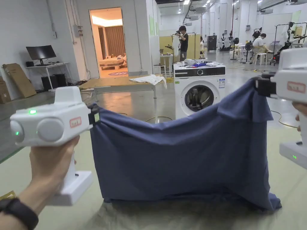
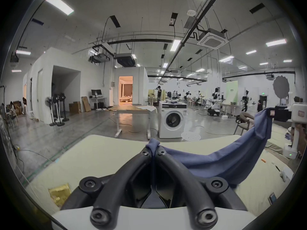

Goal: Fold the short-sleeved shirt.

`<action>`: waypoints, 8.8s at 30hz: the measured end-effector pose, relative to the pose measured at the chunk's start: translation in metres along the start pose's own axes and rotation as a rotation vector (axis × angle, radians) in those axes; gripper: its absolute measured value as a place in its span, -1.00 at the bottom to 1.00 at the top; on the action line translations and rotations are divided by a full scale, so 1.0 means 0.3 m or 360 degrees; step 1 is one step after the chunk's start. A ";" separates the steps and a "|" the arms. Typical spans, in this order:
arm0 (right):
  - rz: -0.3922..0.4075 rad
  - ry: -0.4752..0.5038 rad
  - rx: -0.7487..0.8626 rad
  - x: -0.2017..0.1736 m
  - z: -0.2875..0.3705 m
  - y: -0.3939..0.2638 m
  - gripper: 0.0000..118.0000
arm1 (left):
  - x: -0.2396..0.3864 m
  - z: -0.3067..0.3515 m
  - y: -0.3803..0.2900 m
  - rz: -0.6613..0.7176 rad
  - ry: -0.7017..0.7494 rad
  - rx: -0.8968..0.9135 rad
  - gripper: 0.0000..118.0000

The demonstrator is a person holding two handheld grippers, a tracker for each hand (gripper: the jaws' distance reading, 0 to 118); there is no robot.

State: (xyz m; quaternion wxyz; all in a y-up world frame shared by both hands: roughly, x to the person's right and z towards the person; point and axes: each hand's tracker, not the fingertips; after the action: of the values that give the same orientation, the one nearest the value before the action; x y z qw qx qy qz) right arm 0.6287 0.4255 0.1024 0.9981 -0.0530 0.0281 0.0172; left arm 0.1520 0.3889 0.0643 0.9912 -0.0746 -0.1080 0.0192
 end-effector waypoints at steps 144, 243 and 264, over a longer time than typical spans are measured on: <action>-0.0353 -0.0077 -0.0849 -0.064 0.600 -0.859 -0.84 | -0.080 0.429 -0.785 0.0246 -0.0087 -0.0712 -0.97; -0.0385 -0.0605 -0.1079 0.104 0.656 -1.056 -0.88 | -0.102 0.518 -0.941 0.0014 0.0026 -0.1003 -1.00; -0.0421 -0.0601 -0.1155 -0.048 1.170 -1.111 -0.03 | -0.183 0.985 -0.974 0.0105 0.0119 -0.1006 0.22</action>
State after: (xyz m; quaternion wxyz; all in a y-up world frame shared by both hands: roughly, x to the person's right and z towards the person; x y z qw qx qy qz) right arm 0.6459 0.1314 0.4866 0.8959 -0.3998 -0.1701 -0.0929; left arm 0.0407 0.1398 0.3825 0.9210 -0.3830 -0.0695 0.0141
